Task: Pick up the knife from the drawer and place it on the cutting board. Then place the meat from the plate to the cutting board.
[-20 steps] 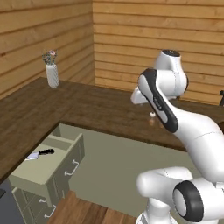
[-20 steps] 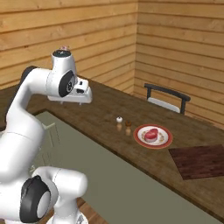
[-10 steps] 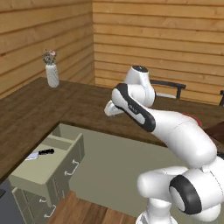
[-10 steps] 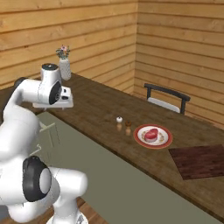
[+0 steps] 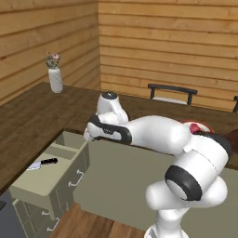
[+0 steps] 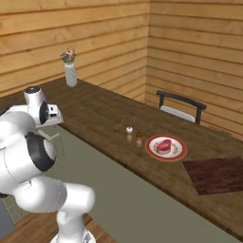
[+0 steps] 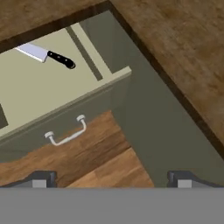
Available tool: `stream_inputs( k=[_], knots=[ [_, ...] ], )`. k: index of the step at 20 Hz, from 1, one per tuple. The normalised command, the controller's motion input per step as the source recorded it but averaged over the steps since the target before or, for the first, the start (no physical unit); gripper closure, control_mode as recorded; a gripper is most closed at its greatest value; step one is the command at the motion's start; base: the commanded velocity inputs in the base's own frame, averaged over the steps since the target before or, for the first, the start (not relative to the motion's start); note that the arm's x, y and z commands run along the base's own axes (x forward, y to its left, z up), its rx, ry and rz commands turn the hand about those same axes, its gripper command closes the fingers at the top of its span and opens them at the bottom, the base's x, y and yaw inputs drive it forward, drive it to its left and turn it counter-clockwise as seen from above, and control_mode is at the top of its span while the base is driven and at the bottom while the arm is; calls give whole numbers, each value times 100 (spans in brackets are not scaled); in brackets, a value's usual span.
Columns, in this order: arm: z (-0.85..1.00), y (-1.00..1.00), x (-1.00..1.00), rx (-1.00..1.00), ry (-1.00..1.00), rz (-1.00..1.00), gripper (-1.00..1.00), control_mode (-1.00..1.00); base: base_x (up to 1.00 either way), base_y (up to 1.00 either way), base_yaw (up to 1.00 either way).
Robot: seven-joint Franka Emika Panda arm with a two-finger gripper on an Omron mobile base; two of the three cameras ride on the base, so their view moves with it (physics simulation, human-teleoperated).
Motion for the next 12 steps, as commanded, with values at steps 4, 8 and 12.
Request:
stream_inputs(
  k=[4, 8, 12],
  knots=[
    [-44, 100, 34, -13, 0, 7, -100, -100, 0, 0, 0],
    [-38, 95, 29, -7, 6, 6, -100, -100, 0, 0, 0],
    [-48, 65, 37, -2, 15, 2, -100, -100, 0, 0, 0]
  ],
)
